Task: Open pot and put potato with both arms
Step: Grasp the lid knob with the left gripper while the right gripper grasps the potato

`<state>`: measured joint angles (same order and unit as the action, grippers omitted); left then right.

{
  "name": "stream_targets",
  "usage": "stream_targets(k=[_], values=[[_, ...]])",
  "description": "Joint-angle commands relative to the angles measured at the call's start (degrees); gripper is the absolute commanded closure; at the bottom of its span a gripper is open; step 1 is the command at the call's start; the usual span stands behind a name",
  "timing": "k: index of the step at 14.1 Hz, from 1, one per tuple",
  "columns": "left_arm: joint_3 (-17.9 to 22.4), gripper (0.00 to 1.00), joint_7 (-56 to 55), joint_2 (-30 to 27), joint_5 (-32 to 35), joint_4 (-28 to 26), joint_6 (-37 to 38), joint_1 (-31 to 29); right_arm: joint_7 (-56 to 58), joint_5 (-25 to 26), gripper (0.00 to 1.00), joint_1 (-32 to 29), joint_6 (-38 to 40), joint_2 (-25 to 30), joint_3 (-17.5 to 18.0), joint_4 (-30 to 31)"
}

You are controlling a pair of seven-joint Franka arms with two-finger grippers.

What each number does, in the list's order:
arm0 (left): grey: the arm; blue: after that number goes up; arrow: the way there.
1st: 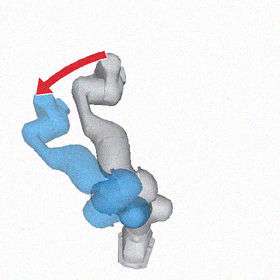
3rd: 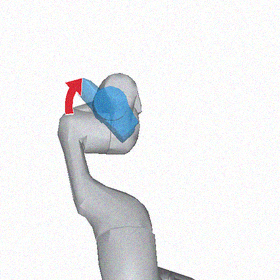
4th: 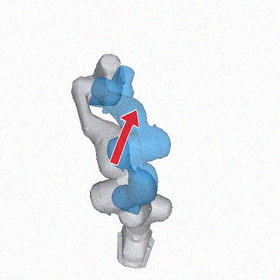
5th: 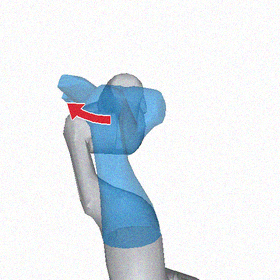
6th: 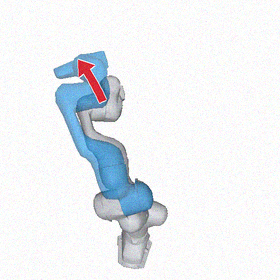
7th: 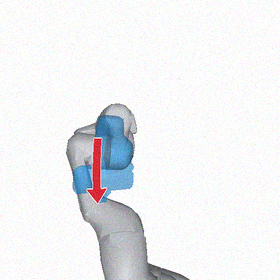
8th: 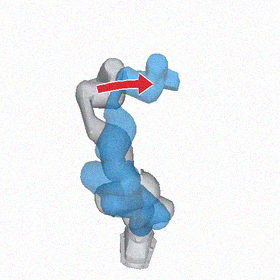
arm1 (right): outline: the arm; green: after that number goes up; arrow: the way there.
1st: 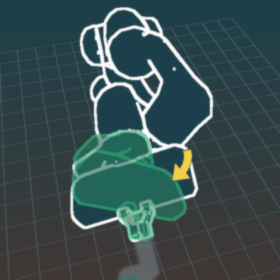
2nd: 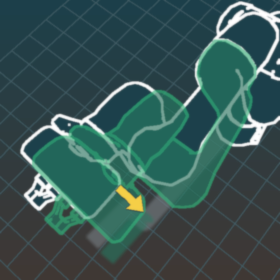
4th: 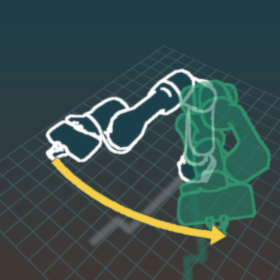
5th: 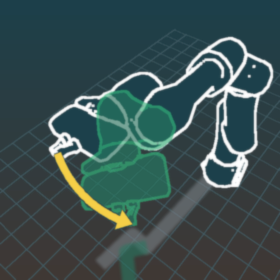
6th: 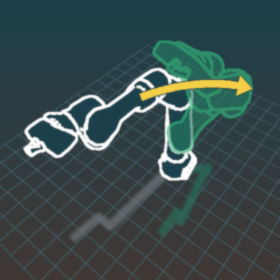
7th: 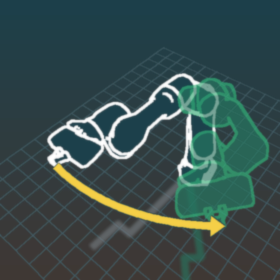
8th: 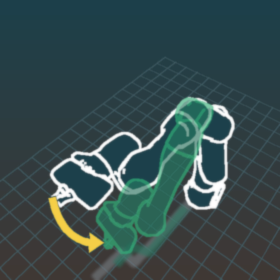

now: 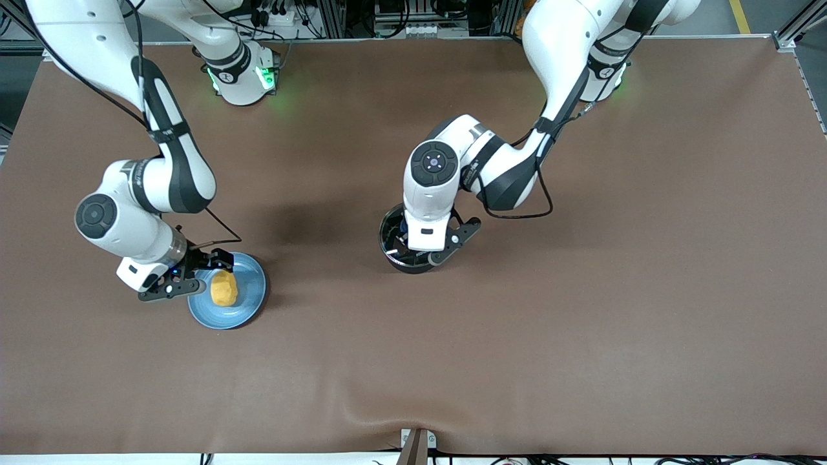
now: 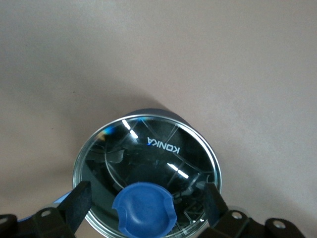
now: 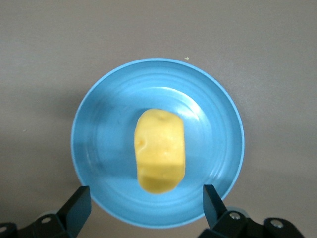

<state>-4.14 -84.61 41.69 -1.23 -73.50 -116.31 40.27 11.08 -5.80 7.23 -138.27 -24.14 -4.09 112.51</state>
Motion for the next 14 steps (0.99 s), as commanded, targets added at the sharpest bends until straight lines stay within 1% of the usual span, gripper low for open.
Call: stream_targets(k=[1, 5, 9, 10, 11, 13, 14], values=[[0.9, 0.0, -2.6, 0.8, 1.3, 0.6, -0.3, 2.1, -0.4, -0.8, 0.0, 0.1, -3.7, -2.4, 0.0, -0.3], [0.9, 0.0, -3.5, 1.7, 1.7, 0.6, -0.5, 2.5, -0.4, -0.8, 0.0, 0.4, -9.0, -5.7, 0.0, -0.3], [0.8, 0.0, -4.5, 1.9, 1.6, 0.6, -0.5, 2.7, -0.4, -0.8, 0.0, 0.4, -11.7, -8.1, 0.0, -0.3], [0.8, 0.0, -5.1, 2.3, 1.6, 0.6, -0.5, 3.0, -0.4, -0.8, 0.14, 0.4, -11.9, -8.2, 0.0, -0.3], [0.8, 0.0, -5.4, 2.3, 1.6, 0.6, -0.5, 3.0, -0.4, -0.8, 0.46, 0.5, -11.9, -8.2, 0.0, -0.2], [0.8, 0.0, -5.7, 2.9, 1.6, 0.6, -1.0, 3.1, -0.4, -0.8, 0.78, 0.5, -11.9, -8.2, 0.1, -0.1], [0.8, 0.0, -5.8, 3.1, 1.6, 0.6, -1.6, 3.2, -0.4, -0.8, 0.88, 0.5, -11.8, -7.9, 0.1, -0.1]])
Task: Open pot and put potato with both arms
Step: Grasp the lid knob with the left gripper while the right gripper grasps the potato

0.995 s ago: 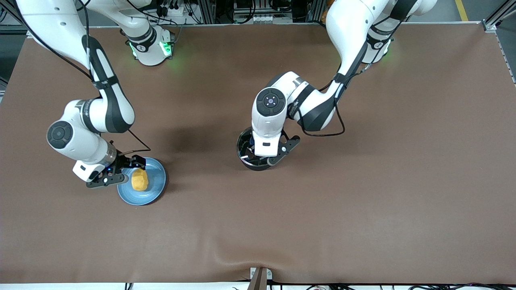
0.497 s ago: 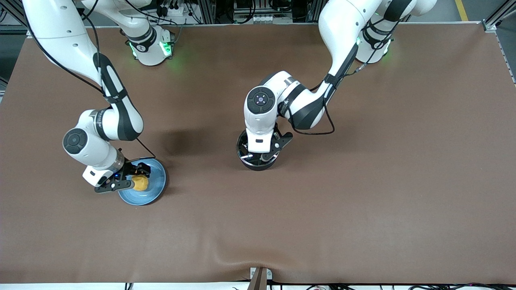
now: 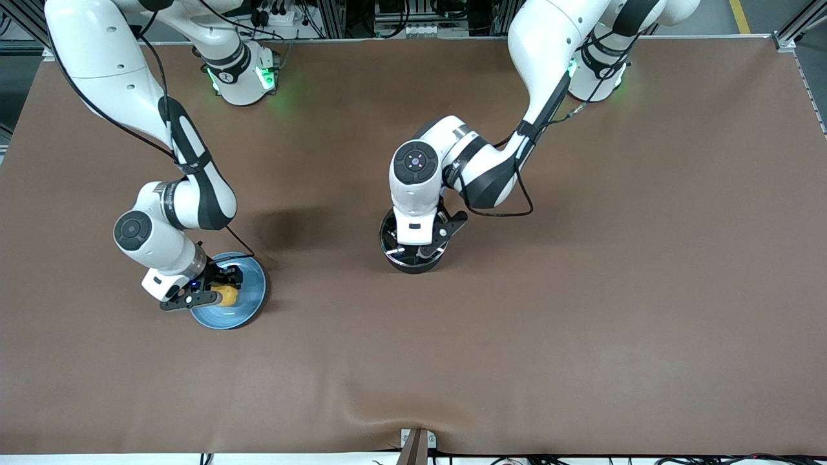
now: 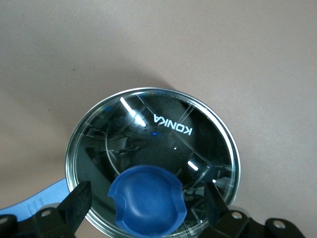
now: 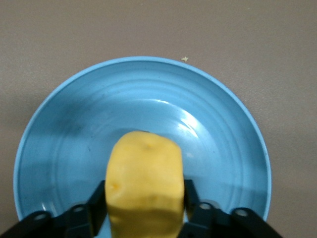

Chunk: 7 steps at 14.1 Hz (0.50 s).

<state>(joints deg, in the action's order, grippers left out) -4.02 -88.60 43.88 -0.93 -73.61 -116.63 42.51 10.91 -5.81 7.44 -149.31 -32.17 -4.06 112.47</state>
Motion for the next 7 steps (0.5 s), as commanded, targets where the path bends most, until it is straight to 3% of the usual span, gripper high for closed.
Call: stream_targets(k=[1, 3, 7], values=[[0.7, 0.0, -2.9, 1.0, 1.3, 0.7, -1.6, 0.9, -0.4, -0.8, 0.94, 0.3, 0.1, 0.7, 0.0, -0.1], [0.7, 0.03, -3.6, 0.9, 1.3, 0.7, -1.8, 0.9, -0.3, -0.8, 0.94, 0.2, 3.5, 3.9, -0.1, -0.1], [0.7, 0.2, -3.7, 0.9, 1.1, 0.7, -1.8, 1.4, 0.0, -0.7, 0.92, -0.7, 10.4, 12.5, -0.3, -0.2]])
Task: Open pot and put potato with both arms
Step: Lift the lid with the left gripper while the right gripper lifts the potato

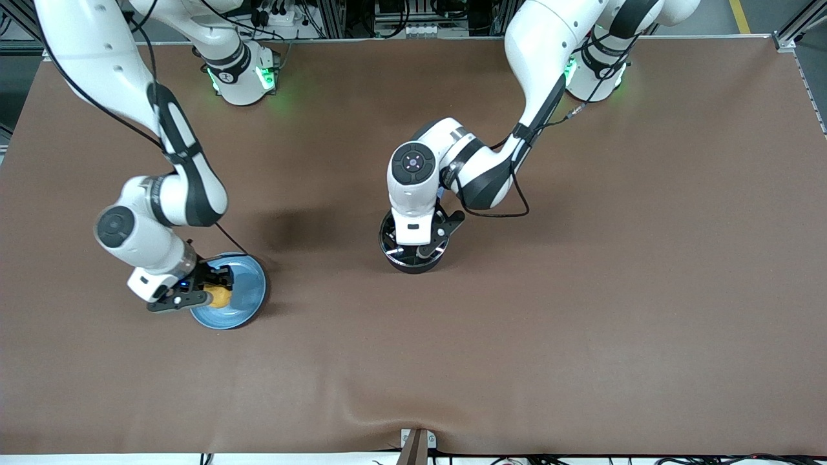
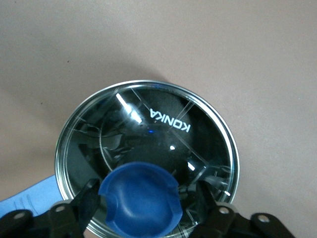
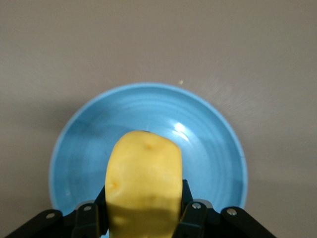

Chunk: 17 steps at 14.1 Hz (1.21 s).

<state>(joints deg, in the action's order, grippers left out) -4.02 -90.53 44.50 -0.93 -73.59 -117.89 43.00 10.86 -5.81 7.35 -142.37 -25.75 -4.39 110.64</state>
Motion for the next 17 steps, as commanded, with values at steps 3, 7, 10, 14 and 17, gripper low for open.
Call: stream_targets(k=[3, 7, 10, 14, 17], values=[[0.6, 0.47, -1.6, 0.1, 1.1, 0.6, -0.5, 0.9, 0.0, -0.7, 0.9, -1.1, 8.1, 11.0, 0.0, 0.9], [0.6, 1.0, -1.7, -0.4, 1.3, 0.6, 0.1, 0.9, 0.0, -0.5, 0.9, -1.2, 16.9, 15.1, -0.1, -2.4], [0.7, 1.0, -1.1, -2.8, 1.4, 0.6, 2.9, 0.1, 0.0, 0.0, 0.9, -1.8, 24.2, 16.6, -0.2, -6.6], [0.6, 1.0, 2.9, -8.7, 1.3, 0.6, 9.8, -2.7, 0.0, 0.1, 0.9, -2.2, 28.8, 16.7, -0.3, -10.4], [0.6, 1.0, 7.8, -13.5, 1.3, 0.6, 14.3, -6.2, -0.1, 0.1, 0.9, -2.1, 28.8, 16.7, -0.3, -10.4]])
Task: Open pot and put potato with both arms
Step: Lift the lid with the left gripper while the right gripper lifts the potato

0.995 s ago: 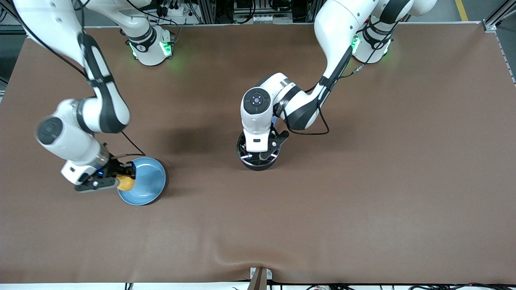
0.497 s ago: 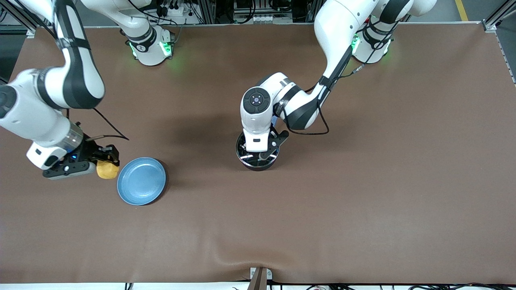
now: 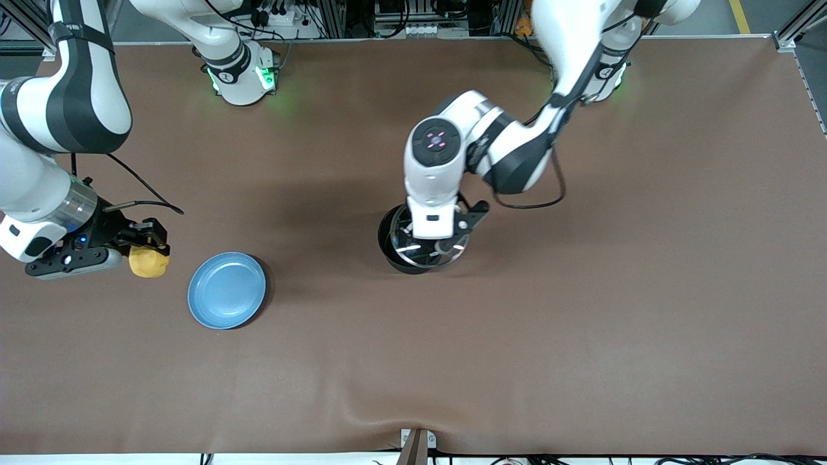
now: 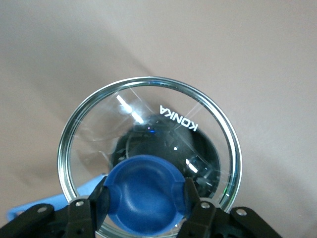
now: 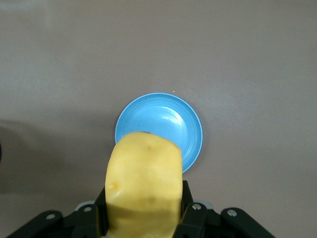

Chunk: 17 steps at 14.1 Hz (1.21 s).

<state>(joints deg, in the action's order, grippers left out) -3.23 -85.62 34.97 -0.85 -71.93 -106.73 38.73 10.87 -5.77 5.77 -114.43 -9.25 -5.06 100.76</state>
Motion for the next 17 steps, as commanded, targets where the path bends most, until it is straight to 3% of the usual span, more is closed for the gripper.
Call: stream_targets(k=[1, 5, 10, 17], values=[[-0.2, 1.0, 6.2, -5.5, 1.2, -1.1, 4.9, -3.5, -0.1, 0.1, 0.9, -0.5, 0.9, 0.2, 0.4, -0.5], [-0.5, 1.0, 22.3, -12.3, 0.9, -7.8, 8.2, -12.1, -0.1, 0.1, 0.9, -0.3, 0.9, 0.2, 0.5, -0.5], [-0.7, 1.0, 37.4, -14.4, 0.3, -14.1, 7.7, -22.2, -6.5, 0.5, 0.9, 1.6, 0.9, 0.2, 0.9, -0.6], [-0.6, 1.0, 46.6, -18.1, 1.3, -32.3, -6.6, -29.6, -21.5, 2.9, 0.9, 8.8, 0.6, -0.4, 1.0, -1.4]])
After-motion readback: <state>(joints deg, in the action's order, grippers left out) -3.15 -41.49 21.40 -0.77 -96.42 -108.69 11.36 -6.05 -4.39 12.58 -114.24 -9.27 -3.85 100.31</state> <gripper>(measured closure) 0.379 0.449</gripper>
